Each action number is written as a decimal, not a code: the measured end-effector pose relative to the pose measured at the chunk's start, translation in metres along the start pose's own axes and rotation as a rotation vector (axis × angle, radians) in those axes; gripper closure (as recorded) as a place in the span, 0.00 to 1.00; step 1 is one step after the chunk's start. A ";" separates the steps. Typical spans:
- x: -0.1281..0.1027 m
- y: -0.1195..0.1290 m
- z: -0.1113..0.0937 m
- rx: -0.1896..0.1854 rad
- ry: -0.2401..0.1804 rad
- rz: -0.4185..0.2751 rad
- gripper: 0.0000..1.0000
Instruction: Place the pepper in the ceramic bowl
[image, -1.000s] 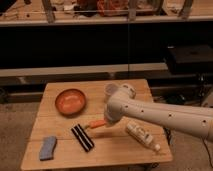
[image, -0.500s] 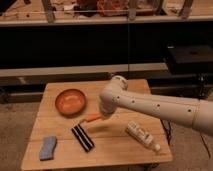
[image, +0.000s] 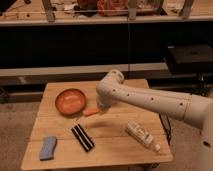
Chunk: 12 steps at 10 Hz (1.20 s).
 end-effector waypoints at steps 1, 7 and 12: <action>-0.001 -0.002 0.000 -0.001 0.000 0.000 1.00; -0.005 -0.028 0.004 -0.003 0.003 0.001 1.00; -0.013 -0.047 0.006 -0.008 0.005 -0.006 1.00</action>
